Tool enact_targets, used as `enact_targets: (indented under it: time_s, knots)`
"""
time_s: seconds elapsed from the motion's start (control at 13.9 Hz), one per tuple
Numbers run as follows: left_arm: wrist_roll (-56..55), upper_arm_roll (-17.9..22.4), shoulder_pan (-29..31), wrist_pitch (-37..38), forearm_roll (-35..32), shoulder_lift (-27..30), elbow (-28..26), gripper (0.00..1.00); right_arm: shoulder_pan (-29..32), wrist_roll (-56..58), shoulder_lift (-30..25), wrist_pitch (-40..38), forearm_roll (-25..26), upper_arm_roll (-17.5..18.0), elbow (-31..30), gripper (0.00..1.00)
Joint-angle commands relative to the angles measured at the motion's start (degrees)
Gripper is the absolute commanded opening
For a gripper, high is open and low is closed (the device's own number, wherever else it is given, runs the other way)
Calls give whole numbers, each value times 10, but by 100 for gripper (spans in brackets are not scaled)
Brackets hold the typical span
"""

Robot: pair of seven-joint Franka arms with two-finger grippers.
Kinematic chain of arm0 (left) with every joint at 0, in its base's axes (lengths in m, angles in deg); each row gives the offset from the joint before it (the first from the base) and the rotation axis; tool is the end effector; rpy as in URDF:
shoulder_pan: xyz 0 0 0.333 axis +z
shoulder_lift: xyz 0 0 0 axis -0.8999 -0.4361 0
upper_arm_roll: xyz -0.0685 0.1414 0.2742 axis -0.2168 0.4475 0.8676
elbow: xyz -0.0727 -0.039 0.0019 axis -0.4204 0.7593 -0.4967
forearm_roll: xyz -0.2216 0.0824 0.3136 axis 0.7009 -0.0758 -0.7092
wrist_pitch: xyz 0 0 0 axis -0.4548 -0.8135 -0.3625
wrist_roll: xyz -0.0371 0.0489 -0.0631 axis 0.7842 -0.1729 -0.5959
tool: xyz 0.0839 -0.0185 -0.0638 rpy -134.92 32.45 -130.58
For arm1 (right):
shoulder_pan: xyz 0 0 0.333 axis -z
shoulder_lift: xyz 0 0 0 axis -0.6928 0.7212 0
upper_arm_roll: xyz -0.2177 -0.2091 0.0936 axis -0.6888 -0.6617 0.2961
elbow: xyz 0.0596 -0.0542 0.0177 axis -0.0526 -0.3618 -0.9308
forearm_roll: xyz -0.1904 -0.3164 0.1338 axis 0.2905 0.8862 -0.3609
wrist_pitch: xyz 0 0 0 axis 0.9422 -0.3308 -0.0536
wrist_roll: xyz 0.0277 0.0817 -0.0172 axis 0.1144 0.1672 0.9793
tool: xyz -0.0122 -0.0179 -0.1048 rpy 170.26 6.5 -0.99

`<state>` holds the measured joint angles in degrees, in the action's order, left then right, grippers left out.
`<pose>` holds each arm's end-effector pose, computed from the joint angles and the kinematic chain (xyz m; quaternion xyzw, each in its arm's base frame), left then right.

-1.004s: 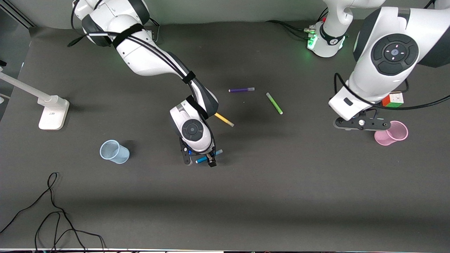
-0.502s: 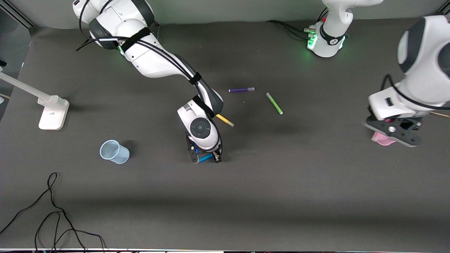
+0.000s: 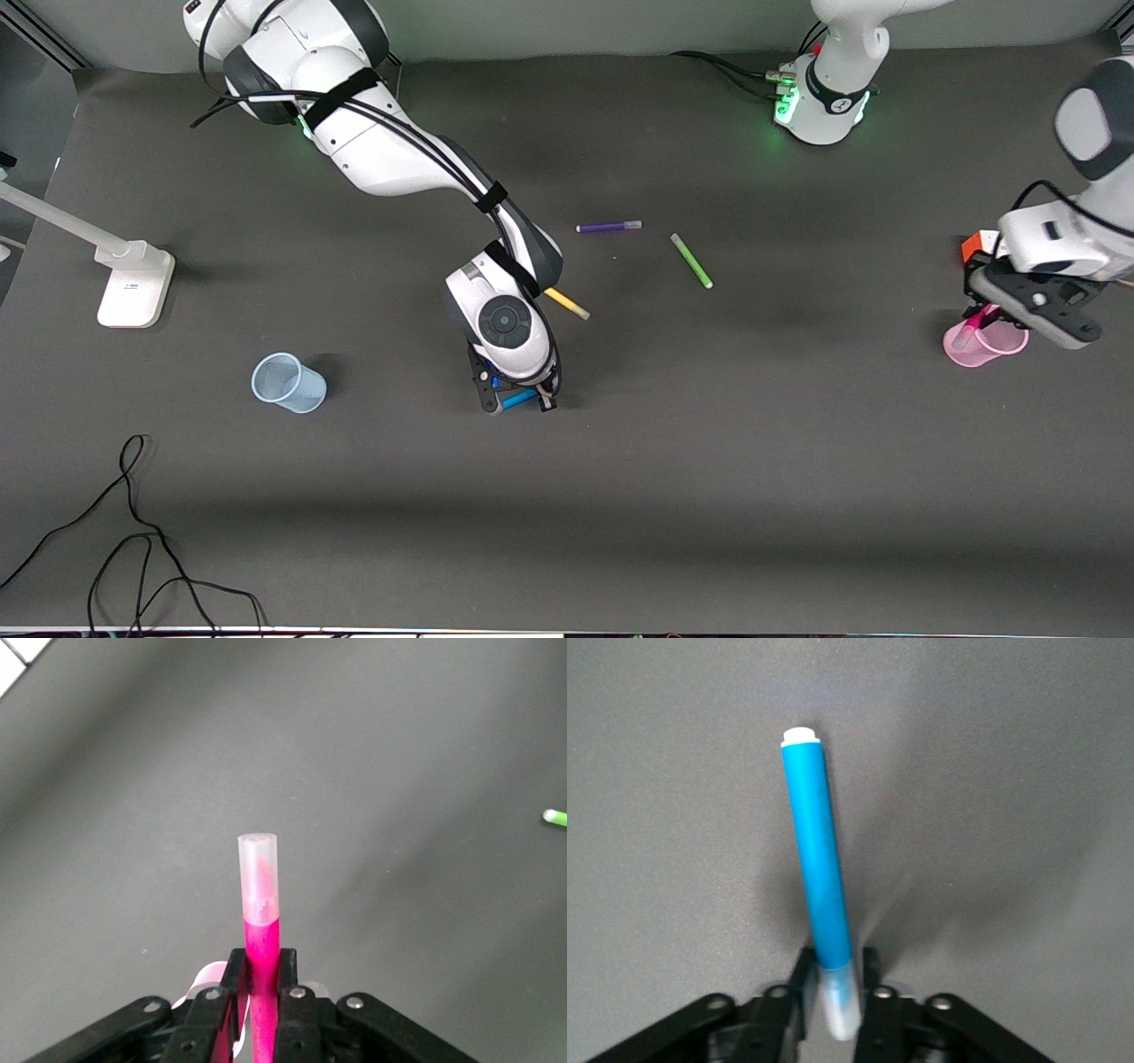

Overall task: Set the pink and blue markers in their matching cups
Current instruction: 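Release the pink marker into the pink cup while the right gripper lifts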

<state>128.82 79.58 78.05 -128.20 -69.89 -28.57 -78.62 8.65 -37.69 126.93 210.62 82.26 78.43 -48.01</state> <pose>0.5531 0.0542 0.4689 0.9219 -0.3831 0.0543 0.0197 0.6015 0.4419 0.1703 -0.8005 0.5990 0.0106 0.0186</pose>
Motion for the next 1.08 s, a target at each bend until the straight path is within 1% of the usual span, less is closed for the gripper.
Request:
enact_targets:
  time_s: [0.0,0.14,0.22,0.36,0.43,0.65,0.79,0.93,1.0]
  knots:
    - [126,-6,65,-17,81,24,-48,0,0,10,-5,-2,11,-5,9,9]
    - [228,-6,109,-17,150,17,-62,0,7,13,-13,-6,11,-5,10,1]
    - [278,-4,131,-16,174,10,-66,0,10,14,-18,-9,12,-5,11,1]
    - [366,-4,167,-16,197,-5,-73,0,14,33,-36,-29,11,-5,11,0]
    - [417,-4,183,-16,216,-18,-73,0,21,49,-48,-53,9,-6,17,0]
    - [581,-4,227,-16,319,-84,-71,0,39,114,-104,-126,6,-6,21,0]
    - [635,-4,238,-17,344,-123,-63,0,48,183,-145,-177,5,-6,16,0]
    - [684,-4,251,-17,364,-142,-53,0,52,249,-185,-233,6,-7,13,0]
    - [710,-5,262,-15,374,-158,-46,0,64,294,-205,-270,5,-7,12,0]
